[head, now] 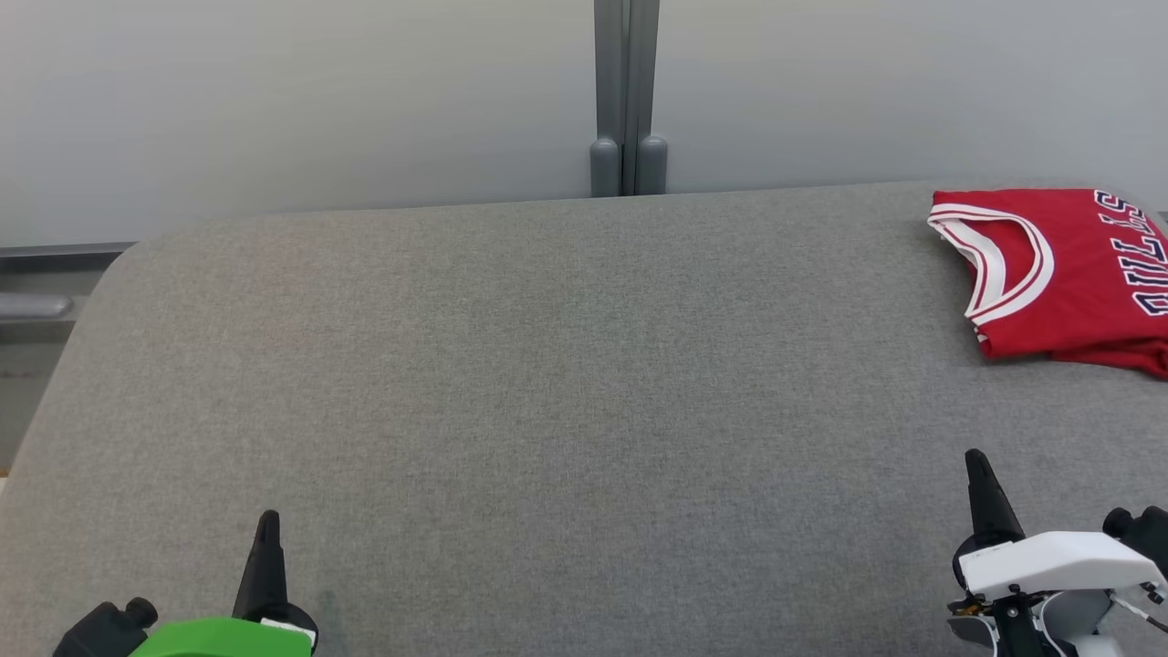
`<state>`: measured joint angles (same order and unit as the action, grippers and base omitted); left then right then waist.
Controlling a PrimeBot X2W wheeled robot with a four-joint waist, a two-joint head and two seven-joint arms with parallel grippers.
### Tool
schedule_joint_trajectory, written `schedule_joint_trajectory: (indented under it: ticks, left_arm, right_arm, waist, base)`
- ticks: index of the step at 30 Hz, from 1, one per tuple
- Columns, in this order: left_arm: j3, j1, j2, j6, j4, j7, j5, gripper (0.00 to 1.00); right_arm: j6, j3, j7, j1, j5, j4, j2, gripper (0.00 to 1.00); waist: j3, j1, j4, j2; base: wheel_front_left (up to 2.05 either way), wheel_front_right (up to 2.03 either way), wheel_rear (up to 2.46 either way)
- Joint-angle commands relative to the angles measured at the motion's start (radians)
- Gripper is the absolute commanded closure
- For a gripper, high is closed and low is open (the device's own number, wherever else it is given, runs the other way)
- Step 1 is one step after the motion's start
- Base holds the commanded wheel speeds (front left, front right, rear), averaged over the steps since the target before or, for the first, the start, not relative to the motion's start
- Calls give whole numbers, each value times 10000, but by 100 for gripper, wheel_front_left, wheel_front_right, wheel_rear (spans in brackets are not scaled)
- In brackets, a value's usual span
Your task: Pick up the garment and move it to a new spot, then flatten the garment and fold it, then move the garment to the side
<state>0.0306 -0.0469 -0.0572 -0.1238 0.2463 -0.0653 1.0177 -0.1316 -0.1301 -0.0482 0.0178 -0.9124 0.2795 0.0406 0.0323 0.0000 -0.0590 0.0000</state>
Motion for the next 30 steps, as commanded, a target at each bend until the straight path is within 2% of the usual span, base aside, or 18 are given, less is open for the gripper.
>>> schedule_joint_trajectory:
  ticks: [1, 30]
  left_arm:
    - [54, 298, -104, -54, -106, 65, 316, 100]
    - [340, 944, -110, -80, -73, 827, 3098, 100]
  right_arm:
    - [5, 12, 70, 253, -321, -146, 67, 100]
    - [7, 82, 831, 609, -3532, -257, 93, 100]
  waist:
    - [-8, 0, 12, 0]
    - [-147, 0, 246, 0]
  base:
    - [0, 0, 0]
    - [0, 0, 0]
